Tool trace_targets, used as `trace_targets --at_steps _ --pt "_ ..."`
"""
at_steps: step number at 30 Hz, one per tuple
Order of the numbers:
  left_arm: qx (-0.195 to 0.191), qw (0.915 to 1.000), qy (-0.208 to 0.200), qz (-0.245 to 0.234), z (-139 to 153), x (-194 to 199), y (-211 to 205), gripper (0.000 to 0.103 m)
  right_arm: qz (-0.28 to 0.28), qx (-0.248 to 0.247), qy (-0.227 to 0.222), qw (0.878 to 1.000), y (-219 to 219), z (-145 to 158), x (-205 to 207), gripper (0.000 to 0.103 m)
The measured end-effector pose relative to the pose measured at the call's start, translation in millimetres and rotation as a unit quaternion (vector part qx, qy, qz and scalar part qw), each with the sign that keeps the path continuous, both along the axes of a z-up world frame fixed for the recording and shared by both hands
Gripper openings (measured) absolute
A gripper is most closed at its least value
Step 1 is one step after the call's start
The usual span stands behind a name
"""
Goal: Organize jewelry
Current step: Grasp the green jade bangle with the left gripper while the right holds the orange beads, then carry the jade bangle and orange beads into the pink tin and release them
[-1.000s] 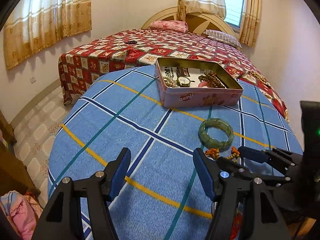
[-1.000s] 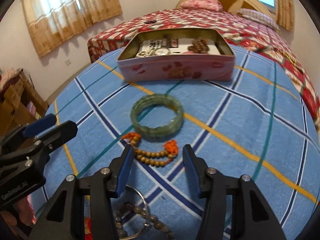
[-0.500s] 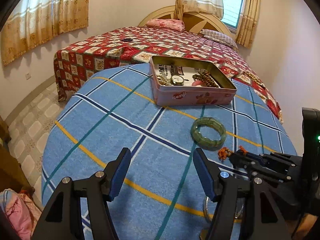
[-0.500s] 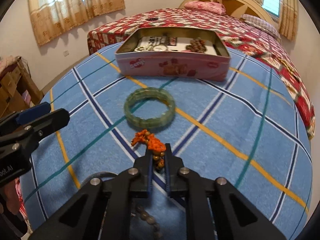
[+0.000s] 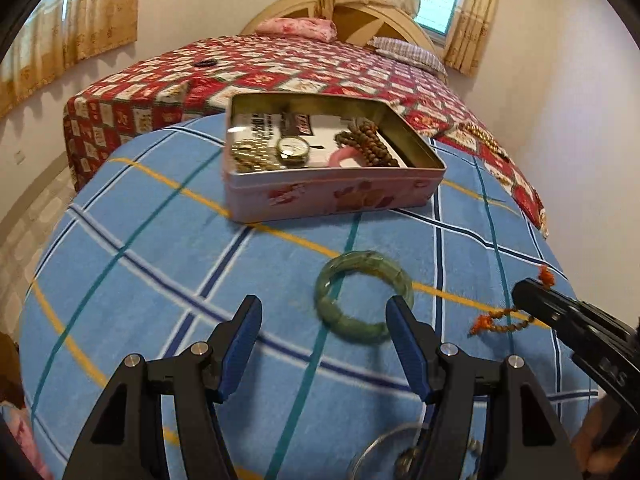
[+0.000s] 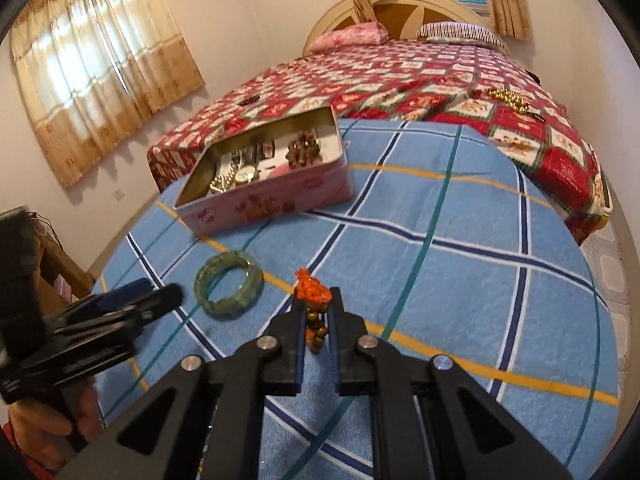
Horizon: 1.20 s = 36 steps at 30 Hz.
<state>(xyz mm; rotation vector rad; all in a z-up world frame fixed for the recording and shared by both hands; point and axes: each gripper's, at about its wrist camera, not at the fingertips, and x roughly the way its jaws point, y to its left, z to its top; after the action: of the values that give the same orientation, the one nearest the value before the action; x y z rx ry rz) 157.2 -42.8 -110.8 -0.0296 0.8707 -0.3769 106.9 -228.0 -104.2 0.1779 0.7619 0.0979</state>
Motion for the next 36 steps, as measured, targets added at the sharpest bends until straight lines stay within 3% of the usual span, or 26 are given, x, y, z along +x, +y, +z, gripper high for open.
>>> trace_targets --at_steps 3,5,6,11,13,18,24,36 --pt "0.013 0.9999 0.006 -0.001 -6 8 -10 0.063 -0.002 0.002 -0.002 1.000 -1 0 -1 0.013" --pt "0.019 0.9997 0.013 -0.005 -10 12 -15 0.052 -0.001 -0.002 -0.003 1.000 -3 -1 0 0.013" --pt "0.025 0.9995 0.018 -0.007 -13 13 -17 0.040 -0.001 -0.005 -0.004 1.000 -2 -1 0 0.013" --pt "0.073 0.9972 -0.001 -0.019 -16 12 -26 0.017 0.003 0.001 -0.005 1.000 -4 -3 1 0.013" --pt "0.067 0.9975 -0.001 -0.021 -16 13 -24 0.008 0.001 0.008 -0.005 1.000 -7 -3 1 0.013" --pt "0.040 0.9989 0.002 -0.022 -14 10 -16 0.007 0.001 0.032 -0.012 0.999 -12 0 0 0.013" --pt "0.014 0.9993 -0.028 -0.023 2 -7 -8 0.007 0.003 0.040 -0.030 0.999 -11 13 -4 0.013" --pt "0.032 0.9975 -0.061 -0.015 23 -19 -9 0.007 0.004 0.040 -0.041 0.998 -6 23 -6 0.013"
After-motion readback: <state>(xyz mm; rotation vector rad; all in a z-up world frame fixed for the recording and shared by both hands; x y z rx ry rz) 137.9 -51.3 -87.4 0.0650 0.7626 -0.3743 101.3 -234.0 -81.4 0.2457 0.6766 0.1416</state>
